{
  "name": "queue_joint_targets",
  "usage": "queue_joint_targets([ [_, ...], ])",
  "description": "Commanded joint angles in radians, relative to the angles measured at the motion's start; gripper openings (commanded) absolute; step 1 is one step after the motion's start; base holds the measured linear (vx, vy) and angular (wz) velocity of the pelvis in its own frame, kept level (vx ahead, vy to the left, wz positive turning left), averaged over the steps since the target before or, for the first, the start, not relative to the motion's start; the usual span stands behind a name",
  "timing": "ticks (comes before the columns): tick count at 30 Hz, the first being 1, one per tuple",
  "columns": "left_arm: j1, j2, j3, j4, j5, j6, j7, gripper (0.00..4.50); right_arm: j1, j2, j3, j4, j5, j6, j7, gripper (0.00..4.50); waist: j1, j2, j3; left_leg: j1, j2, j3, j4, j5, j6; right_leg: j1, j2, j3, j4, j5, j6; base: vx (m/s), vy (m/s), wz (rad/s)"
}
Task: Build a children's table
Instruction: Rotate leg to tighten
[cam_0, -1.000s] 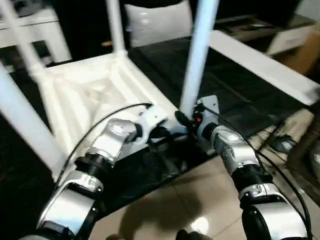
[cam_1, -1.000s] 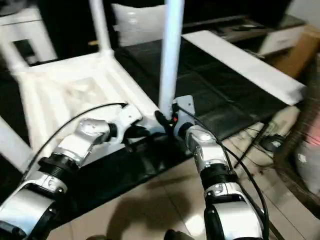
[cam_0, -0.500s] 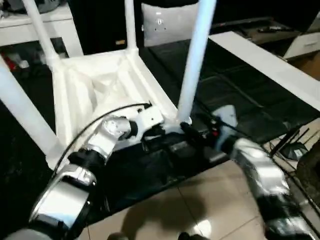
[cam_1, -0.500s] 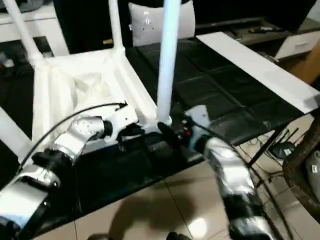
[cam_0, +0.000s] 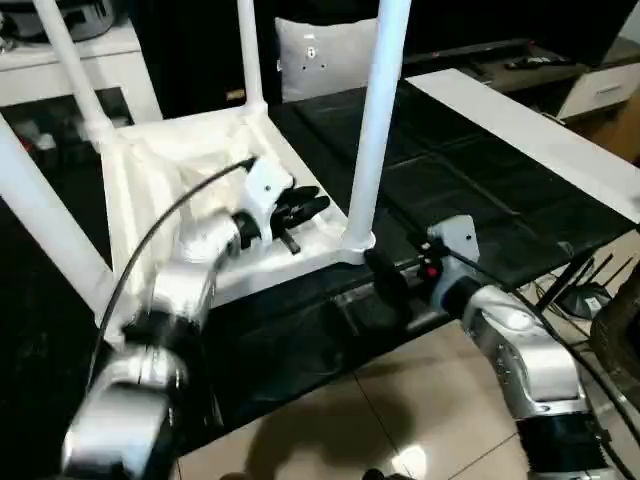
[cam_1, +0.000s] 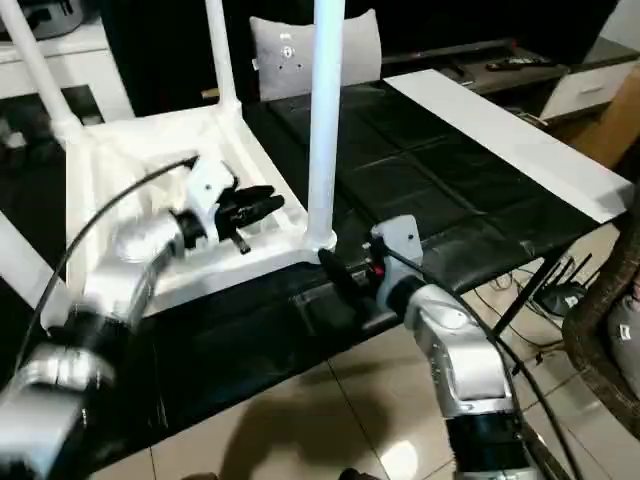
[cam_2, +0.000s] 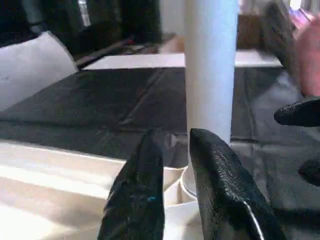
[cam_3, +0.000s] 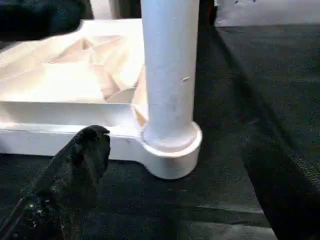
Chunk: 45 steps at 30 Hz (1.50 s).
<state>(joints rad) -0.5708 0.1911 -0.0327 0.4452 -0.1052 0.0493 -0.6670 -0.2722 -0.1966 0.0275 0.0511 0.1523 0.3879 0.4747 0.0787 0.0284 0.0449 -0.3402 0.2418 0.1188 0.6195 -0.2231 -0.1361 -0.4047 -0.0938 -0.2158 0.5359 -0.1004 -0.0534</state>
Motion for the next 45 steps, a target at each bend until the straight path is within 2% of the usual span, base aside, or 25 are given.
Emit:
queue_joint_targets([
  [1, 0.012, -0.008, 0.017, -0.078, -0.012, 0.048, 0.045, 1.00, -0.005, -0.006, 0.011, -0.011, -0.019, -0.010, -0.008, 4.50, -0.020, 0.017, -0.067, 0.005, 0.015, 0.012, -0.085, -0.304, 0.056, 0.064, -0.025, 0.010, -0.098, -0.520, 0.076, 0.000, 0.000, 0.00],
  [2, 0.069, -0.028, 0.030, -0.173, 0.009, 0.079, 0.111, 1.00, -0.003, -0.002, 0.019, -0.017, -0.025, -0.014, -0.015, 4.50, -0.012, 0.011, -0.062, -0.063, 0.022, -0.043, -0.110, -0.350, 0.069, 0.115, -0.049, -0.014, -0.048, -0.457, 0.055, 0.000, 0.000, 0.00],
  [3, 0.100, -0.036, 0.036, -0.225, 0.027, 0.098, 0.147, 1.00, -0.003, 0.000, 0.023, -0.024, -0.025, -0.011, -0.023, 4.50, -0.032, 0.043, -0.072, -0.041, 0.109, -0.131, -0.174, -0.403, 0.125, 0.090, -0.032, 0.048, 0.066, -0.271, -0.003, 0.014, -0.118, 0.43],
  [4, 0.121, -0.039, 0.043, -0.249, 0.046, 0.108, 0.176, 1.00, -0.002, 0.003, 0.020, -0.026, -0.024, -0.009, -0.030, 4.50, -0.059, 0.028, -0.060, 0.000, 0.124, -0.183, -0.183, -0.400, 0.177, 0.036, -0.011, 0.076, 0.117, -0.252, -0.084, 0.014, -0.118, 0.43],
  [5, 0.132, -0.039, 0.044, -0.267, 0.054, 0.123, 0.192, 1.00, -0.002, 0.005, 0.019, -0.028, -0.024, -0.007, -0.036, 4.50, -0.059, 0.028, -0.060, 0.000, 0.124, -0.183, -0.183, -0.400, 0.177, 0.036, -0.011, 0.076, 0.117, -0.252, -0.084, 0.088, -0.164, 0.64],
  [6, 0.136, -0.039, 0.045, -0.273, 0.056, 0.128, 0.197, 1.00, -0.002, 0.006, 0.018, -0.029, -0.024, -0.007, -0.038, 4.50, -0.069, 0.013, -0.051, -0.018, 0.082, -0.186, -0.163, -0.318, 0.234, 0.050, -0.020, 0.098, 0.117, -0.258, -0.250, 0.043, -0.214, 0.68],
  [8, 0.202, -0.041, 0.029, -0.373, 0.099, 0.216, 0.258, 1.00, -0.003, 0.009, 0.018, -0.034, -0.028, -0.015, -0.045, 4.50, -0.043, -0.026, -0.054, -0.081, -0.057, -0.115, -0.043, -0.262, 0.143, 0.073, -0.051, 0.100, 0.023, -0.503, -0.294, 0.019, -0.232, 0.63],
  [9, 0.214, -0.042, 0.024, -0.390, 0.103, 0.222, 0.265, 1.00, -0.003, 0.008, 0.019, -0.034, -0.029, -0.019, -0.043, 4.50, -0.020, -0.043, -0.066, -0.041, -0.121, -0.032, 0.114, -0.183, 0.124, 0.039, -0.097, 0.061, -0.060, -0.645, -0.262, 0.010, -0.251, 0.52],
  [10, 0.224, -0.047, 0.019, -0.401, 0.106, 0.229, 0.272, 1.00, -0.003, 0.006, 0.022, -0.033, -0.033, -0.019, -0.043, 4.50, 0.005, -0.047, -0.056, -0.067, -0.109, 0.026, 0.142, -0.098, 0.104, 0.049, -0.130, 0.051, -0.056, -0.725, 0.157, 0.010, -0.251, 0.52],
  [12, 0.253, -0.063, -0.001, -0.438, 0.107, 0.249, 0.292, 1.00, 0.001, -0.001, 0.030, -0.033, -0.037, -0.026, -0.039, 4.50, 0.024, -0.043, -0.054, -0.084, -0.080, 0.011, 0.105, -0.152, 0.169, 0.096, -0.197, 0.086, -0.050, -0.622, 0.381, -0.021, -0.189, 0.59],
  [13, 0.262, -0.065, -0.012, -0.452, 0.119, 0.259, 0.302, 1.00, 0.003, -0.003, 0.032, -0.031, -0.038, -0.028, -0.039, 4.50, 0.033, -0.028, -0.064, -0.077, -0.068, -0.001, 0.100, -0.153, 0.186, 0.110, -0.238, 0.109, -0.048, -0.578, 0.366, -0.032, -0.163, 0.64],
  [14, 0.265, -0.065, -0.017, -0.457, 0.126, 0.263, 0.308, 1.00, 0.003, -0.004, 0.032, -0.030, -0.039, -0.029, -0.040, 4.50, 0.029, -0.023, -0.063, -0.108, -0.051, -0.022, 0.131, -0.134, 0.188, 0.121, -0.267, 0.071, -0.045, -0.483, 0.409, -0.053, -0.146, 0.53],
  [15, 0.270, -0.071, -0.019, -0.469, 0.133, 0.271, 0.326, 1.00, 0.004, -0.003, 0.030, -0.028, -0.041, -0.030, -0.046, 4.50, 0.043, -0.017, -0.055, -0.085, -0.070, 0.000, 0.141, -0.125, 0.169, 0.093, -0.240, 0.023, -0.077, -0.402, 0.444, -0.075, -0.106, 0.43],
  [16, 0.273, -0.081, -0.011, -0.485, 0.132, 0.292, 0.349, 1.00, 0.004, 0.006, 0.017, -0.028, -0.030, -0.012, -0.056, 4.50, 0.046, -0.003, -0.056, -0.026, -0.090, 0.025, 0.096, -0.134, 0.159, 0.057, -0.164, 0.060, -0.081, -0.455, 0.427, -0.075, -0.106, 0.43],
  [17, 0.273, -0.081, -0.011, -0.485, 0.132, 0.292, 0.349, 1.00, 0.004, 0.006, 0.017, -0.028, -0.030, -0.012, -0.056, 4.50, 0.054, -0.006, -0.045, -0.019, -0.051, 0.030, 0.025, -0.157, 0.212, 0.091, -0.076, -0.014, -0.106, -0.444, 0.435, -0.070, -0.063, 0.18],
  [18, 0.274, -0.084, -0.006, -0.494, 0.129, 0.304, 0.356, 1.00, 0.003, 0.011, 0.009, -0.028, -0.019, 0.000, -0.059, 4.50, 0.098, 0.055, -0.054, -0.039, 0.274, -0.100, -0.103, -0.284, 0.333, 0.134, -0.094, 0.045, 0.180, -0.293, 0.231, 0.000, 0.000, 0.00],
  [19, 0.270, -0.082, 0.023, -0.502, 0.116, 0.328, 0.369, 1.00, -0.007, 0.006, 0.013, -0.022, -0.013, 0.007, -0.046, 4.50, 0.106, 0.040, -0.030, -0.081, 0.229, -0.031, -0.114, -0.348, 0.239, 0.080, -0.101, 0.103, 0.230, -0.212, 0.079, 0.000, 0.000, 0.00],
  [20, 0.269, -0.081, 0.031, -0.504, 0.112, 0.335, 0.372, 1.00, -0.010, 0.005, 0.014, -0.020, -0.012, 0.009, -0.043, 4.50, 0.110, 0.020, -0.058, 0.001, 0.092, 0.087, -0.105, -0.440, 0.108, 0.007, -0.015, 0.142, 0.223, -0.224, 0.036, 0.032, -0.004, 0.32],
  [21, 0.268, -0.079, 0.047, -0.506, 0.101, 0.348, 0.375, 1.28, -0.015, 0.002, 0.018, -0.016, -0.011, 0.010, -0.036, 4.50, 0.066, -0.023, -0.059, 0.084, 0.050, 0.064, -0.057, -0.500, 0.063, -0.013, -0.054, 0.193, 0.160, -0.323, 0.043, 0.015, -0.100, 0.33],
  [22, 0.273, -0.060, 0.050, -0.516, 0.096, 0.361, 0.362, 1.34, -0.023, -0.001, 0.023, -0.012, -0.016, -0.001, -0.030, 4.50, 0.102, -0.049, -0.035, 0.042, -0.042, 0.057, 0.050, -0.280, 0.053, -0.002, -0.145, 0.260, -0.014, -0.790, 0.115, 0.015, -0.100, 0.33],
  [23, 0.276, -0.050, 0.049, -0.521, 0.095, 0.367, 0.354, 1.34, -0.026, -0.001, 0.025, -0.011, -0.018, -0.006, -0.029, 4.50, 0.111, -0.041, -0.025, 0.012, -0.029, 0.024, 0.047, -0.099, 0.098, 0.023, -0.166, 0.292, -0.027, -0.962, 0.124, -0.023, -0.061, 0.13],
  [24, 0.286, -0.035, 0.046, -0.538, 0.088, 0.381, 0.337, 1.34, -0.030, -0.002, 0.029, -0.012, -0.020, -0.021, -0.025, 4.50, 0.114, -0.015, -0.036, -0.010, -0.017, 0.009, -0.015, -0.062, 0.078, 0.049, -0.129, 0.250, 0.001, -0.809, 0.079, 0.000, 0.000, 0.00],
  [26, 0.302, -0.018, 0.039, -0.566, 0.077, 0.400, 0.310, 1.56, -0.031, -0.007, 0.035, -0.022, -0.021, -0.029, -0.015, 4.50, 0.092, -0.009, -0.049, 0.007, -0.001, 0.011, -0.058, -0.171, 0.053, 0.045, -0.070, 0.209, 0.031, -0.527, 0.003, 0.000, 0.000, 0.00],
  [30, 0.379, 0.018, 0.055, -0.675, 0.058, 0.477, 0.290, 1.80, -0.007, -0.024, 0.046, -0.080, 0.022, 0.036, 0.041, 4.50, 0.057, -0.008, -0.059, -0.012, 0.010, 0.013, -0.072, -0.136, 0.094, 0.066, -0.075, 0.202, 0.045, -0.189, -0.120, 0.001, 0.013, -0.01],
  [45, 0.552, 0.024, 0.112, -0.770, 0.106, 0.432, 0.406, 2.92, -0.078, -0.025, 0.058, 0.033, -0.013, -0.003, 0.023, 4.50, 0.017, -0.018, -0.048, -0.022, 0.003, 0.020, -0.072, -0.149, 0.128, 0.069, -0.078, 0.201, 0.017, -0.312, -0.131, 0.000, 0.000, 0.00],
])
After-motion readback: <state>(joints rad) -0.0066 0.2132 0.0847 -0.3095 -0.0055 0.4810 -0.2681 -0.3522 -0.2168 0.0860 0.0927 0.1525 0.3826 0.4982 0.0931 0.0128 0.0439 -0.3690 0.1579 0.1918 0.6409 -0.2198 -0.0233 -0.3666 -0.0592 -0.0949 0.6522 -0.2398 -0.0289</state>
